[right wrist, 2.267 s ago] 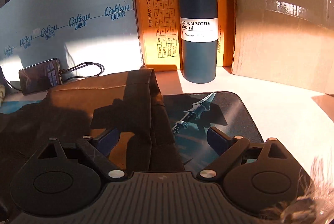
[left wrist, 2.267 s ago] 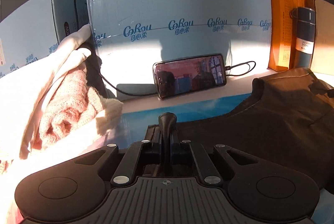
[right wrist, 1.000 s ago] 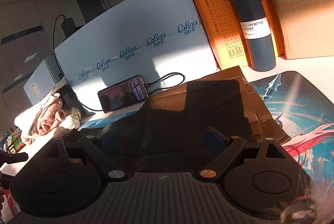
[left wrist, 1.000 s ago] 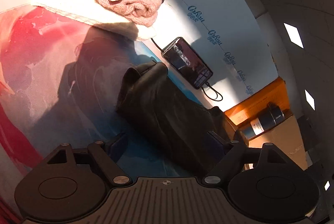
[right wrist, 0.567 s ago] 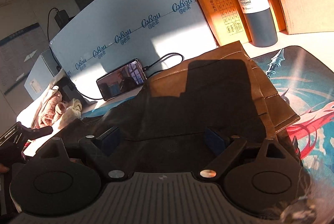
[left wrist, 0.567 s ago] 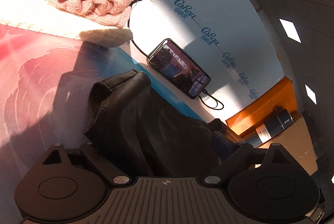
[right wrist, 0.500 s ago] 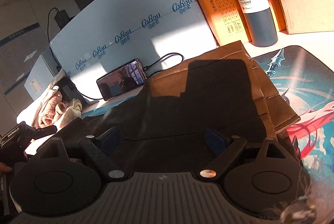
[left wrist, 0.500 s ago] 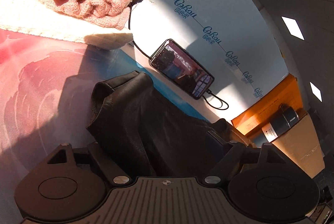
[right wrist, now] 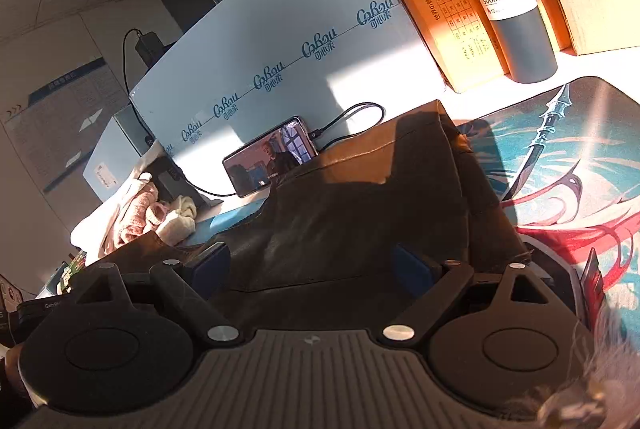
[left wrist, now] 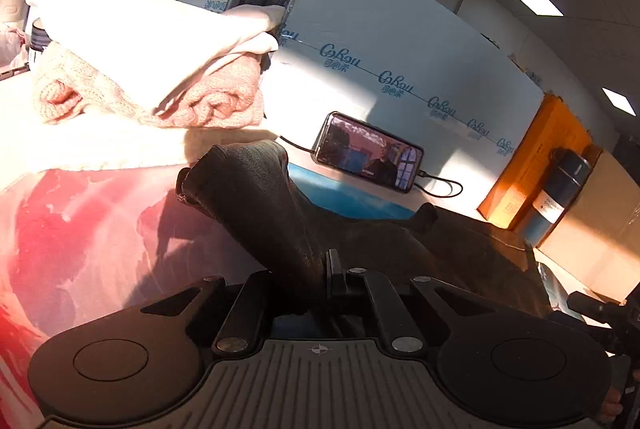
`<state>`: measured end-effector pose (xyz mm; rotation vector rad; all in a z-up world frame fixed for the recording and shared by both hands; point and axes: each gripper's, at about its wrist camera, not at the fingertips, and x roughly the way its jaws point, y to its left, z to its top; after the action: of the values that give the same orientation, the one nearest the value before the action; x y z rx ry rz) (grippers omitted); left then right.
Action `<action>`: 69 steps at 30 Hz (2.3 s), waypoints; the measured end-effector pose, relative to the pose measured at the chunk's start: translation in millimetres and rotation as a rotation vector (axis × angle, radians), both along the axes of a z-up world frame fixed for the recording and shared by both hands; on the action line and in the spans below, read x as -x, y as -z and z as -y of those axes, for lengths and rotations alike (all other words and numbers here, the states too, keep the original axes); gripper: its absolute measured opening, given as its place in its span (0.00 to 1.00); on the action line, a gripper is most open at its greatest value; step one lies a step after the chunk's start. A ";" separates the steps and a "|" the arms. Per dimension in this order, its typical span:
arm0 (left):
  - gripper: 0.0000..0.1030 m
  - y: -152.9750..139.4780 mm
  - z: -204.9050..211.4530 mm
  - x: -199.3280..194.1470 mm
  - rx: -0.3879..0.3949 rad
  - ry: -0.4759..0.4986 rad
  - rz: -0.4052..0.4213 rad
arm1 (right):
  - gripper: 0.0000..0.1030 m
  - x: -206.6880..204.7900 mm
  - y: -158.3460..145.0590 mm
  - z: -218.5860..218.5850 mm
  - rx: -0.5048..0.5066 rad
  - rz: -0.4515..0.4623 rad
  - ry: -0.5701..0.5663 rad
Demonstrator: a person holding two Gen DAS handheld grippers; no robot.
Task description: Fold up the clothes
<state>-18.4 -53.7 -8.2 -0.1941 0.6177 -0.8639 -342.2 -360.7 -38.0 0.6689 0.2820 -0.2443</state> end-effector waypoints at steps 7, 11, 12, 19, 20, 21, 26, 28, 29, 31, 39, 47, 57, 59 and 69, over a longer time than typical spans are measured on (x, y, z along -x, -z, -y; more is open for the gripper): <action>0.05 -49.2 27.8 20.2 0.160 0.105 0.169 | 0.86 -7.5 7.8 4.8 -0.140 0.019 -0.083; 0.05 -68.5 74.1 53.2 0.182 0.277 0.278 | 0.86 -2.7 11.9 13.3 -0.214 0.055 -0.078; 0.05 -70.0 87.1 62.9 0.172 0.320 0.305 | 0.86 -1.0 12.5 15.0 -0.228 0.066 -0.075; 0.06 -30.6 163.6 130.6 -0.058 0.567 0.451 | 0.86 29.5 30.3 46.7 -0.501 0.284 0.005; 0.06 -22.2 169.1 137.9 -0.101 0.599 0.464 | 0.86 33.6 34.3 52.0 -0.549 0.318 0.011; 0.07 -13.8 174.7 145.1 -0.143 0.632 0.476 | 0.86 36.5 37.5 56.4 -0.589 0.344 0.012; 0.21 -7.8 163.2 150.2 -0.133 0.721 0.455 | 0.86 42.2 41.4 65.4 -0.658 0.386 0.009; 0.40 -8.1 155.7 149.9 -0.112 0.751 0.440 | 0.86 39.5 36.6 62.4 -0.621 0.357 0.001; 0.59 -8.2 151.9 149.8 -0.102 0.766 0.432 | 0.86 39.2 34.9 60.9 -0.604 0.345 -0.003; 0.76 -10.2 143.0 147.9 -0.066 0.797 0.408 | 0.86 38.2 33.4 58.5 -0.579 0.326 -0.007; 0.93 -6.5 125.8 71.7 -0.131 0.336 0.301 | 0.48 17.8 21.4 41.7 -0.363 0.102 0.047; 0.93 10.8 120.1 39.3 -0.076 0.357 0.103 | 0.15 -2.2 4.1 -0.4 -0.005 -0.013 0.010; 0.93 10.8 124.7 51.7 -0.116 0.383 0.146 | 0.41 -11.9 -3.3 -14.8 0.206 -0.213 0.165; 0.94 11.1 124.8 51.6 -0.121 0.381 0.143 | 0.51 -15.2 1.5 -12.5 0.203 -0.256 0.184; 0.94 14.9 130.2 53.2 -0.176 0.397 0.125 | 0.87 15.3 -8.1 9.3 -0.028 -0.100 0.241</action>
<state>-71.6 -183.9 -23.1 0.1476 0.6213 -1.1873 -357.5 -370.0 -29.9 0.7193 0.3010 -0.5064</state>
